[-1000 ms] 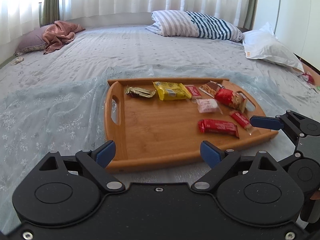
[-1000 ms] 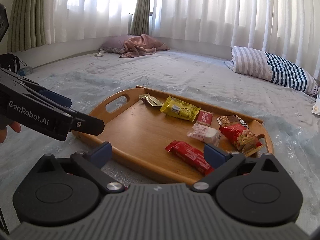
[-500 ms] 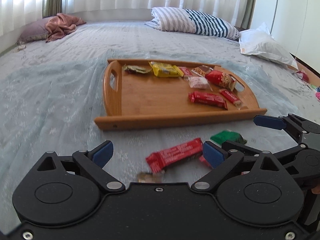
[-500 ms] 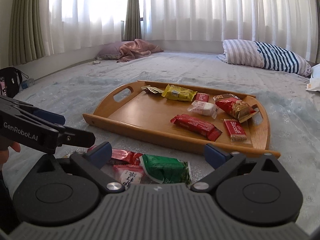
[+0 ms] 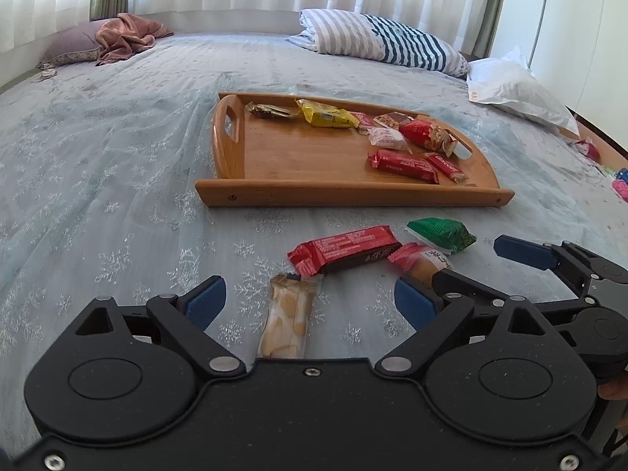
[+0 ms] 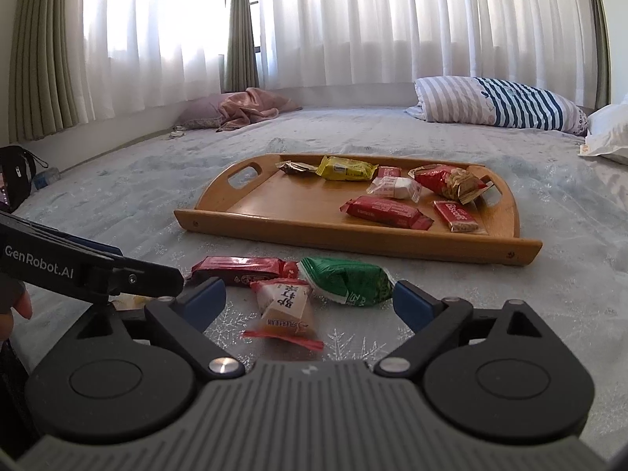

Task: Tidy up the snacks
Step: 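Grasp the cream wafer with left tool while right tool approaches the white packet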

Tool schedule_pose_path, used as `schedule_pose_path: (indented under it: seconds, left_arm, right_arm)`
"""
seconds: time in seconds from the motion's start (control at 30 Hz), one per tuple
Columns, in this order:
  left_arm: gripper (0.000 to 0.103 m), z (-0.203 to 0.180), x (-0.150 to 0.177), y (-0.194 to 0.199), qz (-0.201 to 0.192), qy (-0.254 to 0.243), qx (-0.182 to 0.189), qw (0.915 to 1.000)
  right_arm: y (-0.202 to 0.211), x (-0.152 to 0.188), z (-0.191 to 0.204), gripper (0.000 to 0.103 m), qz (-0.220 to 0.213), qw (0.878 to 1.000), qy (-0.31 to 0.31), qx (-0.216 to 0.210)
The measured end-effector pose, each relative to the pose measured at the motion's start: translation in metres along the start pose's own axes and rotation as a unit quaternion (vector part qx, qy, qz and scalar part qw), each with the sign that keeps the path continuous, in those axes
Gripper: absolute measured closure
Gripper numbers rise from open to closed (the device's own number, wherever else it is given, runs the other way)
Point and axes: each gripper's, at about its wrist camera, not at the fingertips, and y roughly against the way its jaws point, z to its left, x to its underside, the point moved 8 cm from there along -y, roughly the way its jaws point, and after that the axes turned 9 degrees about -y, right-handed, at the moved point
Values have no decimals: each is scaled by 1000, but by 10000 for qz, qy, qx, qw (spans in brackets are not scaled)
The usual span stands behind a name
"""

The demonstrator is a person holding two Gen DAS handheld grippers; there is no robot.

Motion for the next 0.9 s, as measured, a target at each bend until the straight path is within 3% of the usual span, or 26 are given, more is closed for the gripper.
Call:
schedule_pose_path:
  seconds: [0.23, 0.47, 0.6, 0.83, 0.9]
  left_arm:
    - [25, -2, 9, 0, 12, 137, 50, 9999]
    - [45, -8, 15, -3, 99, 108, 131, 9998]
    - [52, -9, 16, -2, 93, 76, 101, 9999]
    - [74, -8, 17, -3, 139, 131, 129, 9997]
    - [75, -8, 17, -4, 143, 153, 123, 9997]
  right_arm:
    - [-4, 12, 3, 18, 120, 9998, -164, 29]
    - [-5, 19, 3, 43, 153, 9991, -361, 146]
    - [-4, 19, 7, 48, 132, 9992, -369, 120]
    - [-4, 18, 13, 50, 163, 9991, -376, 43]
    - [-3, 18, 15, 50, 163, 9992, -351, 46]
